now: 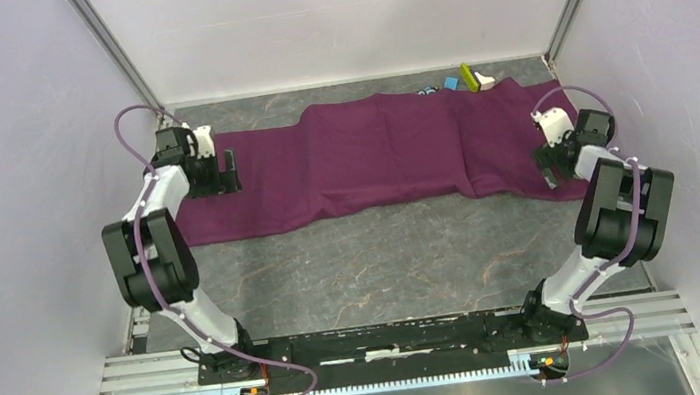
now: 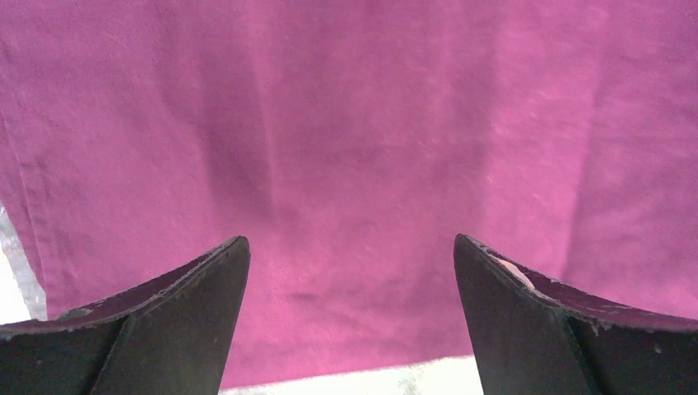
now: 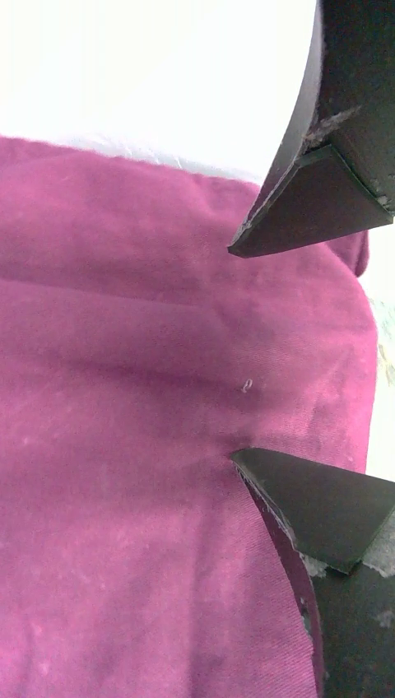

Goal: Open and lay out the surgical kit
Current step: Open the surgical kit at the center of the board.

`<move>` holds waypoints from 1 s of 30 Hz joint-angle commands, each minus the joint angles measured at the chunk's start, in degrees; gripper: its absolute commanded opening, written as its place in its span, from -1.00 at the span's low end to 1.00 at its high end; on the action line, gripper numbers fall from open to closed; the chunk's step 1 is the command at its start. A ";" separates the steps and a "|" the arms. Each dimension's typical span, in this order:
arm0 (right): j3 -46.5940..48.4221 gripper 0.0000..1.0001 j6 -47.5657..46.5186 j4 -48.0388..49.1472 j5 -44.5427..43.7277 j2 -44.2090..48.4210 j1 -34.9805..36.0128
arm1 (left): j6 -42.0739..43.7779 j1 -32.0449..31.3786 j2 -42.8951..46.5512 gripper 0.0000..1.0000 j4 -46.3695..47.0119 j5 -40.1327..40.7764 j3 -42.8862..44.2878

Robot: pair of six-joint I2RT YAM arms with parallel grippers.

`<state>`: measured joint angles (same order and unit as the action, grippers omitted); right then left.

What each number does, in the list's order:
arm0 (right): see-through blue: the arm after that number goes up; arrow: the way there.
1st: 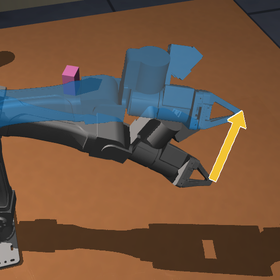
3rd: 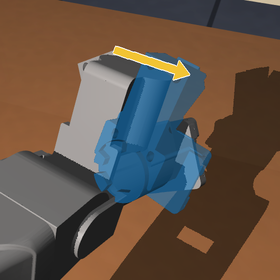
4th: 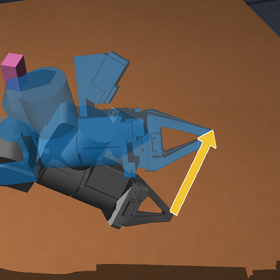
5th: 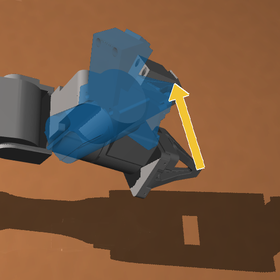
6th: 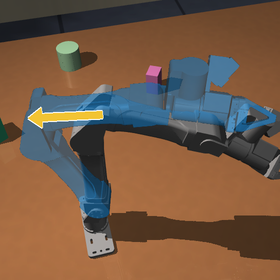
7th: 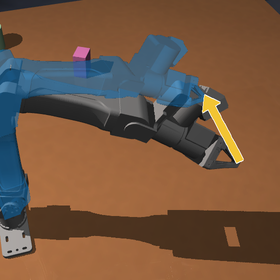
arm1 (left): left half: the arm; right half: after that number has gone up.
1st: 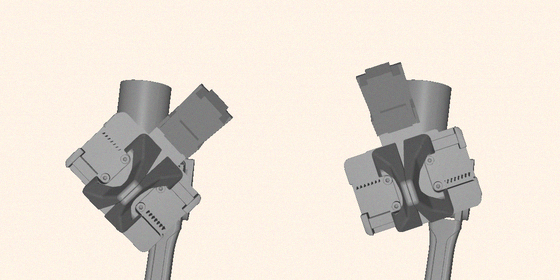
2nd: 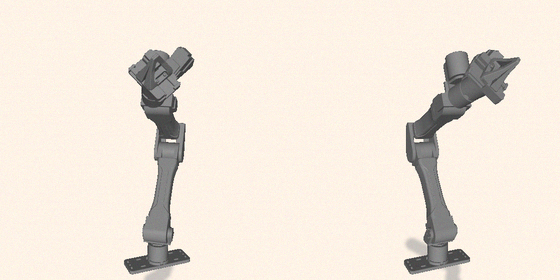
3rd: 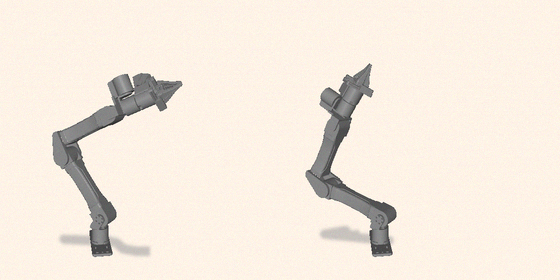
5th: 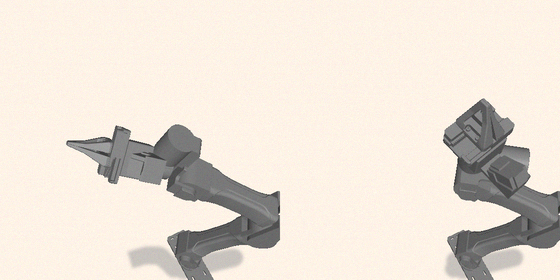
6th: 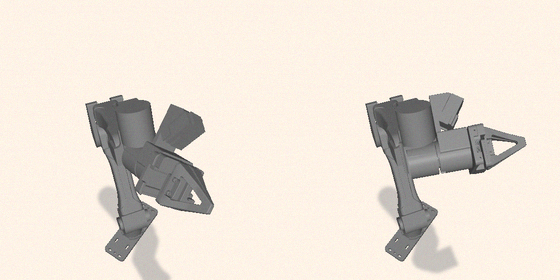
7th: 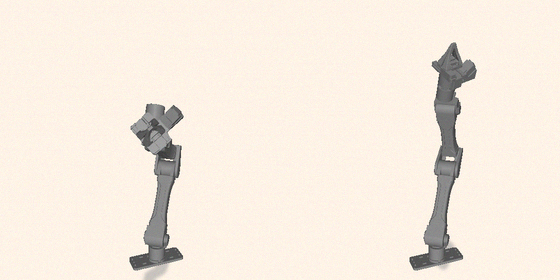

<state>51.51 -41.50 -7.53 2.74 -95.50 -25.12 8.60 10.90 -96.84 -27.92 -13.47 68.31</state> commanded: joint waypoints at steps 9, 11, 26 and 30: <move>10.61 0.92 -6.91 -0.70 -11.06 -10.39 0.51 | 6.98 0.06 -13.50 1.00 -5.11 15.47 10.72; 10.46 0.94 -7.04 -1.67 -10.10 -8.74 0.52 | 7.11 0.09 -13.46 1.00 -5.26 15.97 11.35; 20.83 0.96 9.65 -5.63 15.44 1.17 10.62 | -12.35 -6.04 -19.11 1.00 0.46 -10.14 31.42; 27.25 0.96 15.52 -3.59 17.16 -3.96 15.81 | -19.30 -9.36 -27.22 0.93 5.23 -15.77 40.49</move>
<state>72.42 -33.71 -13.96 14.87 -95.90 -13.06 0.32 4.69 -116.29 -28.77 -19.88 101.49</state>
